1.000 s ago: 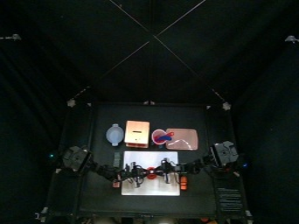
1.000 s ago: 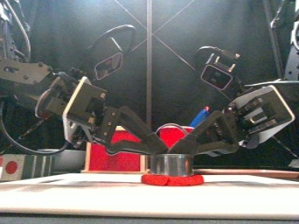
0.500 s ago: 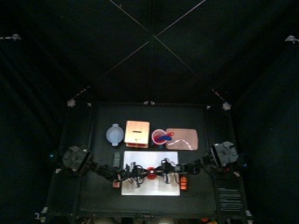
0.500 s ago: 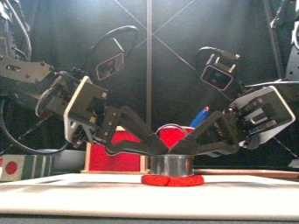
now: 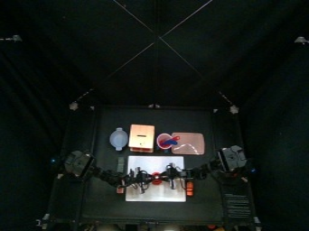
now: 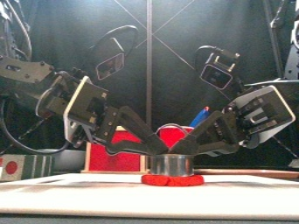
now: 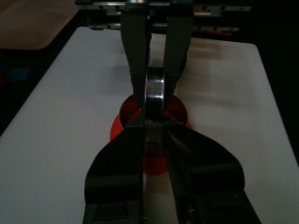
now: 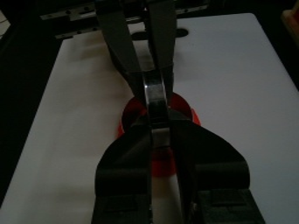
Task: Get the cutter from the drawer then cut the dough then place the extra dough in the bowl
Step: Cut the dough
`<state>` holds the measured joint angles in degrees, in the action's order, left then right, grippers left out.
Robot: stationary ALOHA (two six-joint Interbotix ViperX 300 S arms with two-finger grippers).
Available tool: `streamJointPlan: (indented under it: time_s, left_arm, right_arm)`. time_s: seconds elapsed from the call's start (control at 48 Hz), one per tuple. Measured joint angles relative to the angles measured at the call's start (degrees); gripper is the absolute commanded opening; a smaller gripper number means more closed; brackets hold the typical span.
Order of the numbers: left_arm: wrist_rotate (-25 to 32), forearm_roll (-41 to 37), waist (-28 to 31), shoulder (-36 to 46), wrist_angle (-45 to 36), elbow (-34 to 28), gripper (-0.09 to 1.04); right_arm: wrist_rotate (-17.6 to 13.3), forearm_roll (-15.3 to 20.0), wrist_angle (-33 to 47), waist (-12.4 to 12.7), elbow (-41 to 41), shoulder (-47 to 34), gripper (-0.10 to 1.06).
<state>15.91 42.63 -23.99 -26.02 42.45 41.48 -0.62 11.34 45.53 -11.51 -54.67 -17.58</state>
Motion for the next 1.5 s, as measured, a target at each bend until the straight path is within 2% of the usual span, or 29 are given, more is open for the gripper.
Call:
streamJointPlan:
  time_s: [0.417,0.667,0.812,1.0,1.208,1.5]
  left_arm:
    - [3.1,-0.7,1.4,2.9,-3.9,-0.2,0.54]
    - [3.7,-3.4,4.9,7.2,-6.8,0.3,0.55]
    - [3.4,-4.6,6.7,8.3,-7.5,0.7,0.61]
    - [3.4,-6.2,6.9,8.3,-8.1,0.1,0.73]
    - [3.3,-6.3,6.9,8.2,-7.6,-0.2,0.80]
    - [3.3,-9.1,7.1,8.3,-6.7,-0.4,0.82]
  right_arm:
    - [-0.1,-0.6,-3.5,0.1,0.7,1.3,0.47]
    - [0.0,-1.8,-10.2,0.3,2.3,4.0,0.48]
    - [-0.1,-3.0,-12.3,0.1,3.0,4.8,0.49]
    - [-0.4,-4.2,-12.8,0.2,3.3,5.4,0.60]
    - [-0.7,-4.5,-13.3,0.2,3.8,5.7,0.75]
    - [-0.7,-4.4,-14.0,0.2,4.7,6.0,0.79]
